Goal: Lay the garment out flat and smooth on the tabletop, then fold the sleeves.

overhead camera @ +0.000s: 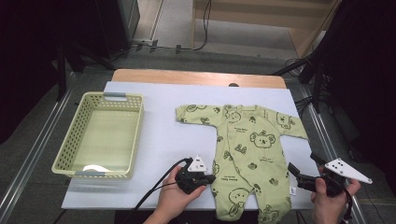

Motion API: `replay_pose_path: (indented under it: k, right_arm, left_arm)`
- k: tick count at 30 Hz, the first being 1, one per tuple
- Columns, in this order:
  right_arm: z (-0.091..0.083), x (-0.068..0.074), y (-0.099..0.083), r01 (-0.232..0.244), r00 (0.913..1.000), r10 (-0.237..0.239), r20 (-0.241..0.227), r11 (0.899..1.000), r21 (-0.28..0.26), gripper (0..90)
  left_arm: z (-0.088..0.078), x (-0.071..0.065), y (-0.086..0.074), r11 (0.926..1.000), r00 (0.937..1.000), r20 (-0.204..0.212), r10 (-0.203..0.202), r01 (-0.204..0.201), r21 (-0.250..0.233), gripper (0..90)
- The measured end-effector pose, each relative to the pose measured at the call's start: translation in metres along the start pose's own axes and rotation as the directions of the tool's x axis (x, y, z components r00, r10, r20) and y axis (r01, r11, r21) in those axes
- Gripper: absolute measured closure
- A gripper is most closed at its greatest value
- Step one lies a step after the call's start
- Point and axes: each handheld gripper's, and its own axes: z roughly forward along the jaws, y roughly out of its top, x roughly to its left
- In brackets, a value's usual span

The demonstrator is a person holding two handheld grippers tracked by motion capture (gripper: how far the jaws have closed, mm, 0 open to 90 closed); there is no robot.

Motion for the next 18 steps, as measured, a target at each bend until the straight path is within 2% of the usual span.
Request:
replay_pose_path:
  k: [6, 9, 12, 14, 16, 18]
  right_arm:
    - [-0.001, -0.002, -0.002, -0.007, 0.9999, 0.007, 0.010, 1.000, -0.005, 0.0]
    - [-0.001, -0.001, -0.001, -0.021, 0.9998, 0.021, -0.003, 1.000, -0.011, 0.0]
    - [0.000, 0.000, -0.001, -0.009, 0.9999, 0.009, -0.004, 1.000, -0.006, 0.0]
    - [0.001, 0.001, -0.001, 0.003, 1.0000, -0.003, -0.004, 1.000, -0.003, 0.0]
    - [0.001, 0.003, -0.001, 0.005, 1.0000, -0.005, -0.006, 1.000, 0.004, 0.0]
    - [0.000, 0.002, -0.001, 0.009, 0.9999, -0.009, -0.013, 1.000, 0.005, 0.0]
  left_arm:
    - [0.000, 0.002, 0.000, 0.9999, 0.9999, 0.011, -0.011, 0.010, 0.003, 89.2]
    - [-0.001, 0.003, 0.001, 0.9997, 0.9997, 0.014, -0.022, 0.022, 0.005, 89.0]
    - [-0.002, 0.002, 0.002, 0.9999, 0.9998, 0.011, -0.015, 0.015, 0.003, 87.7]
    - [-0.006, 0.003, 0.003, 0.9996, 0.9997, 0.018, -0.015, 0.016, -0.021, 81.4]
    - [-0.010, 0.005, 0.005, 0.9982, 0.9993, 0.030, -0.021, 0.023, -0.056, 71.0]
    - [-0.014, 0.008, 0.009, 0.9972, 0.9989, 0.037, -0.029, 0.031, -0.068, 62.1]
